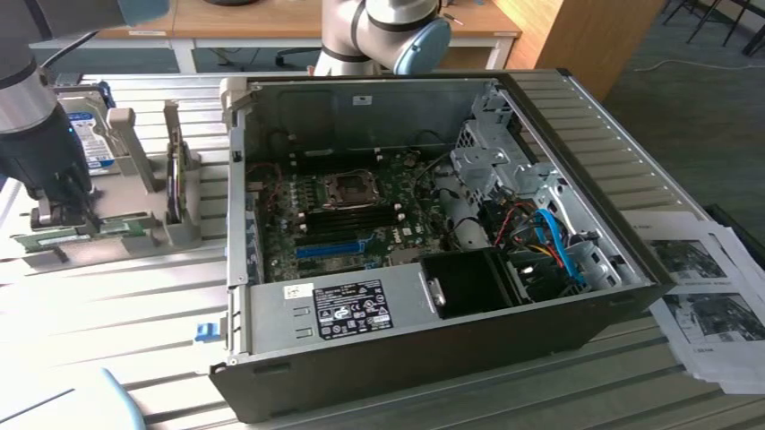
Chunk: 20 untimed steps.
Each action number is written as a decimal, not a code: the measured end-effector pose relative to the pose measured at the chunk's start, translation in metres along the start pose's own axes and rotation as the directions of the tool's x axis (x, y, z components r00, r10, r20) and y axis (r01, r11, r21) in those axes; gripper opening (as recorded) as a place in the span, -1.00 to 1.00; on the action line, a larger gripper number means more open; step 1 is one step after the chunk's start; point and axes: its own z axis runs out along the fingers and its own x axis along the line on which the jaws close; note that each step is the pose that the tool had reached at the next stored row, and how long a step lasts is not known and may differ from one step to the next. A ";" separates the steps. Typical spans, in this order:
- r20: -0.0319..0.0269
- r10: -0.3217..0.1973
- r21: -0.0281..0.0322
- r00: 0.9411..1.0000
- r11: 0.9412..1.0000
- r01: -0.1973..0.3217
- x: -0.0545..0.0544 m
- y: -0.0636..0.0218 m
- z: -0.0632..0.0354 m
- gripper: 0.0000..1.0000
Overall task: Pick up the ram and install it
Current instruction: 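Pick up the ram and move it above insertion slot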
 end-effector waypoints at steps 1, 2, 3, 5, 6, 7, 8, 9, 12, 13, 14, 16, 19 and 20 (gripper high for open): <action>0.000 0.000 0.000 1.000 1.000 0.000 0.000 0.0000 -0.0012 -0.78; 0.000 0.000 0.000 1.000 1.000 0.000 0.000 0.0000 -0.0025 -0.78; 0.000 0.000 0.000 1.000 1.000 0.000 0.000 0.0001 -0.0039 -0.78; 0.000 0.000 0.000 1.000 1.000 0.000 0.000 0.0001 -0.0063 -0.78; 0.000 0.000 0.000 1.000 1.000 0.000 0.000 0.0001 -0.0076 -0.78; 0.000 0.000 0.000 1.000 1.000 0.000 0.000 0.0001 -0.0089 -0.78; 0.000 0.000 0.000 1.000 1.000 0.000 0.000 0.0002 -0.0105 -0.78; 0.000 0.000 0.000 1.000 1.000 0.000 0.000 0.0002 -0.0122 -0.78; -0.001 0.000 0.000 1.000 1.000 0.000 0.000 0.0003 -0.0176 -0.78; -0.001 0.000 0.000 1.000 1.000 0.000 0.000 0.0003 -0.0194 -0.78; -0.001 0.000 0.000 1.000 1.000 0.000 0.000 0.0003 -0.0213 -0.78; -0.001 0.000 0.000 1.000 1.000 0.000 -0.001 0.0004 -0.0250 -0.78; -0.001 0.000 0.000 1.000 1.000 0.000 -0.001 0.0005 -0.0306 -0.78; -0.001 0.000 0.000 1.000 1.000 0.000 -0.001 0.0005 -0.0323 -0.78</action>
